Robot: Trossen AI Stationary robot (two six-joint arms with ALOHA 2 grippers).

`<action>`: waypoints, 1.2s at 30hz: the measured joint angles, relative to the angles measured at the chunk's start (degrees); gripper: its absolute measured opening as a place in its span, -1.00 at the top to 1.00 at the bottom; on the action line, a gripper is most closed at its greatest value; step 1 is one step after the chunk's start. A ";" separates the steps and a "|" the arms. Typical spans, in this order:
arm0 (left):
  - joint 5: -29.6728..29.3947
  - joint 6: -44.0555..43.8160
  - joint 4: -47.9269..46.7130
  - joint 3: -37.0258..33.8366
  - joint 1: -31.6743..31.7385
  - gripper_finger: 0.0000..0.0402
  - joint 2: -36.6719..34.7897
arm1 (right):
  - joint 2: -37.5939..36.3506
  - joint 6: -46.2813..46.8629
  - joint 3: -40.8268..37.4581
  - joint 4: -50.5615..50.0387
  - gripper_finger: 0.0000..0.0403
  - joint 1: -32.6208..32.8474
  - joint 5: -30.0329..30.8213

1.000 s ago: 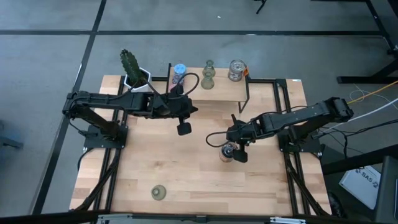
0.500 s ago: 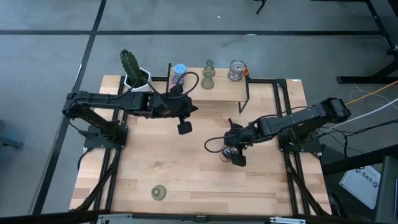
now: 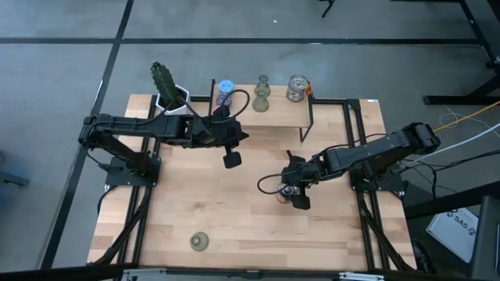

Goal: Pick & Place candle stick holders
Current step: Put the silver scented candle aligned with the silver scented candle on the shelf

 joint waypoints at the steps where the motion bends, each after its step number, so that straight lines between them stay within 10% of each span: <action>1: 0.00 0.00 0.00 0.01 0.00 0.99 0.00 | 0.00 -0.15 0.00 -0.30 -0.93 0.00 0.00; 36: 0.46 -2.59 0.05 0.02 0.00 0.99 0.00 | 1.56 1.20 0.04 -0.70 -0.93 0.10 1.67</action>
